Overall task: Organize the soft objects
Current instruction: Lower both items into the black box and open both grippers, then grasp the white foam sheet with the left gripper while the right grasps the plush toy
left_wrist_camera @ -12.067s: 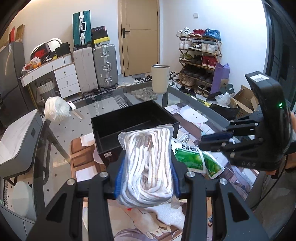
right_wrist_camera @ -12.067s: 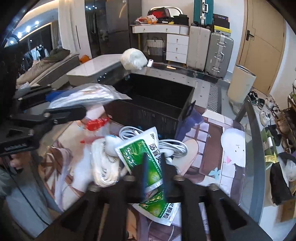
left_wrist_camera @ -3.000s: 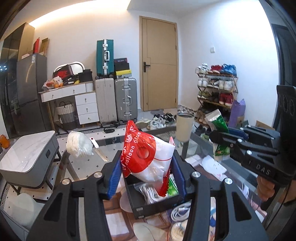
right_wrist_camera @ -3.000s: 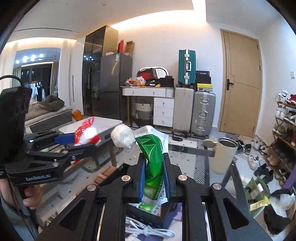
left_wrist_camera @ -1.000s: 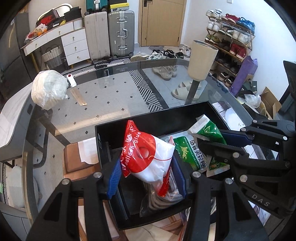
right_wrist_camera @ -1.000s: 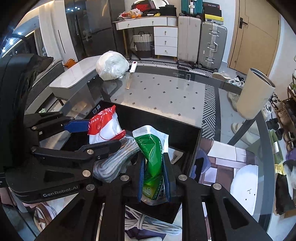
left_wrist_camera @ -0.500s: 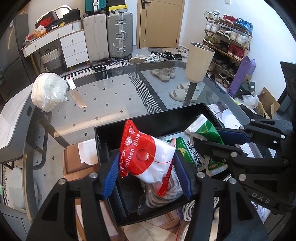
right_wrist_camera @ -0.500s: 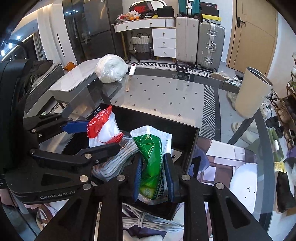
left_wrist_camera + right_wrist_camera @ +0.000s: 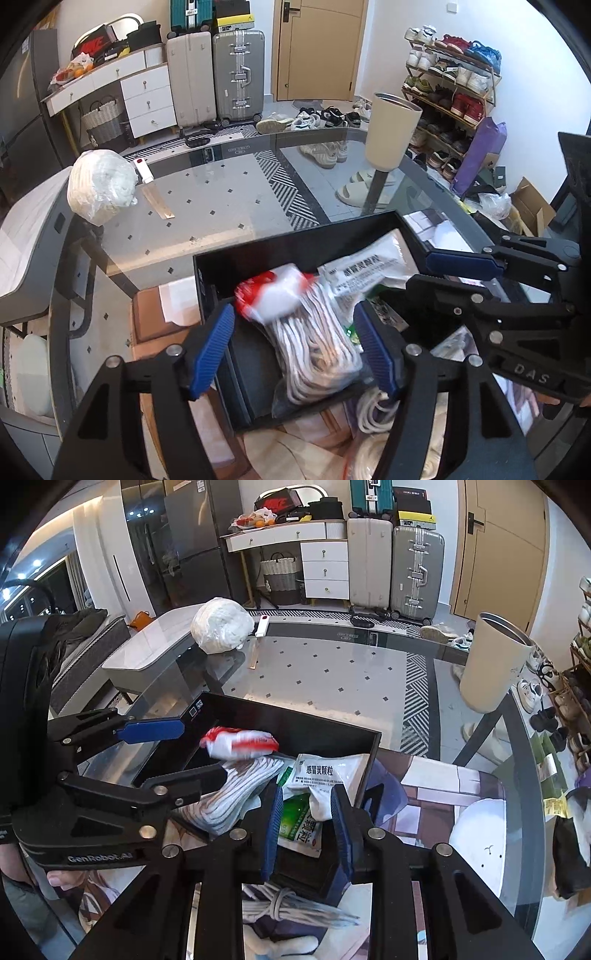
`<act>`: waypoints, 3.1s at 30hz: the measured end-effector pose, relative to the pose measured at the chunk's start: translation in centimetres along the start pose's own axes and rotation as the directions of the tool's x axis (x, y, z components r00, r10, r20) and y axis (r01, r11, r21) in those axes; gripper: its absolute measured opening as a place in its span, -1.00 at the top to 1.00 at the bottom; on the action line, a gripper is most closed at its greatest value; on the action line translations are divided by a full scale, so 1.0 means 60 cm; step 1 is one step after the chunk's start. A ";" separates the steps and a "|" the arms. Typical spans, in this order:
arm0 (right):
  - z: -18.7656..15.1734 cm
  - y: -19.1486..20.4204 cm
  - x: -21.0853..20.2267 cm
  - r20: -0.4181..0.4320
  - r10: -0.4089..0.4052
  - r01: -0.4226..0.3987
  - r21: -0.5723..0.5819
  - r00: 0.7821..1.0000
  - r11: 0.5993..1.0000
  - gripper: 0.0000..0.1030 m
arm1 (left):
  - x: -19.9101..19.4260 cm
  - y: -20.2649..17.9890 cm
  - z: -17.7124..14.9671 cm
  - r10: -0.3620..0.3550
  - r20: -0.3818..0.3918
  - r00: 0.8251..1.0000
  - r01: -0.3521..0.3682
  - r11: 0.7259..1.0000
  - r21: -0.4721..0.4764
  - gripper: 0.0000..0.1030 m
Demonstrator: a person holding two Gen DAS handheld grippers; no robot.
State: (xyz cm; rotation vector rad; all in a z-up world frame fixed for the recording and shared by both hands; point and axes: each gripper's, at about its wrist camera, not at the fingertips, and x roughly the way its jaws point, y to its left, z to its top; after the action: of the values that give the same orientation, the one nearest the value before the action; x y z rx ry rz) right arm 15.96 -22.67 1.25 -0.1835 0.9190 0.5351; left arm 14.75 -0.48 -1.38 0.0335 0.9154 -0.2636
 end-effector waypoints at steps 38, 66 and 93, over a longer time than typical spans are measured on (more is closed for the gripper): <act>-0.167 0.070 0.005 -0.273 0.159 -0.233 -0.268 0.949 0.935 -0.14 | -0.030 -0.095 -0.222 -0.112 -0.303 0.946 0.178 0.963 0.201 -0.30; -0.153 0.025 0.000 -0.320 0.063 -0.128 -0.186 0.945 0.974 0.29 | 0.000 -0.018 -0.171 0.059 -0.233 0.971 -0.015 0.982 0.186 -0.33; -0.186 0.020 -0.009 -0.379 0.051 -0.149 -0.235 0.924 0.960 -0.29 | -0.012 -0.036 -0.196 0.061 -0.264 0.963 0.013 0.963 0.269 -0.53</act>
State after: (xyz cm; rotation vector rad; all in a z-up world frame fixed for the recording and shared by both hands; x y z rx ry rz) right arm 7.18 -26.00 -4.95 -0.4909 1.2294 0.7330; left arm 4.65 -0.76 -7.84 0.3392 1.1452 -0.3657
